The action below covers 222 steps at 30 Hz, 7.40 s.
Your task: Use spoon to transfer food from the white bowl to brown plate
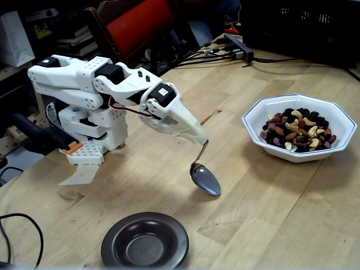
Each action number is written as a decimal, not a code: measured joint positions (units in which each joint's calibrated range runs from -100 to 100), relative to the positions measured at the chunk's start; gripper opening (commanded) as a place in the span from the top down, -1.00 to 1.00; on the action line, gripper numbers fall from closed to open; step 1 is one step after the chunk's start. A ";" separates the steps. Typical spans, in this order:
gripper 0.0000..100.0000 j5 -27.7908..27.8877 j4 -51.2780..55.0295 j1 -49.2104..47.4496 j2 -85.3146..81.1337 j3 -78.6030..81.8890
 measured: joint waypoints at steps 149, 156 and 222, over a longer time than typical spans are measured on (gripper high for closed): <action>0.92 -1.17 -13.17 3.58 52.73 -46.97; 0.92 -1.17 -13.17 3.58 52.73 -46.97; 0.92 -1.42 -13.17 -21.24 52.73 -46.97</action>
